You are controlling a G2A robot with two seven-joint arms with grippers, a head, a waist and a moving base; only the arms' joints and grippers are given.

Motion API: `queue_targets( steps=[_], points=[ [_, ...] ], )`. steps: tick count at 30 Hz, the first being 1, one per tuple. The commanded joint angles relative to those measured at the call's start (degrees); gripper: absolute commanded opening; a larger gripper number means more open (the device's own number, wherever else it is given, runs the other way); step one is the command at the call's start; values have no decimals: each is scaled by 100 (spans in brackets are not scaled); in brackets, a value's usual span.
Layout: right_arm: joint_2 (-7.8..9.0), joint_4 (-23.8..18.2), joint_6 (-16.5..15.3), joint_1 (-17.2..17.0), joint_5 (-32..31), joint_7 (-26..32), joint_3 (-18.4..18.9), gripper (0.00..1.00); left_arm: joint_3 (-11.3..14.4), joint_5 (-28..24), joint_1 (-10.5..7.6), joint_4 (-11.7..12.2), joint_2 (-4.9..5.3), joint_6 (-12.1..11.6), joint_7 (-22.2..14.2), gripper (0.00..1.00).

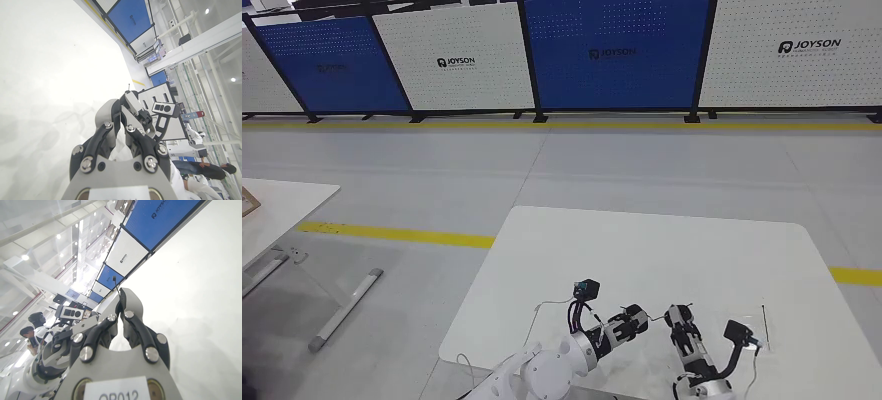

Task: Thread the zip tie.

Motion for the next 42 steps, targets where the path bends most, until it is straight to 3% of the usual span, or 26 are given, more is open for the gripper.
queue_targets(
  steps=[1, 10, 42],
  points=[
    [2, -14, 1, -13, -1, -21, 22, 0, -7, -82, 3, 21, -7, -28, 52, 0],
    [7, -49, -57, -82, 65, -63, 109, 0, -51, -398, 4, 109, -17, -218, 100, 0],
    [-14, -54, 12, -6, 9, -65, 114, 0, -32, -383, -5, 108, -14, -193, 72, 0]
  ],
)
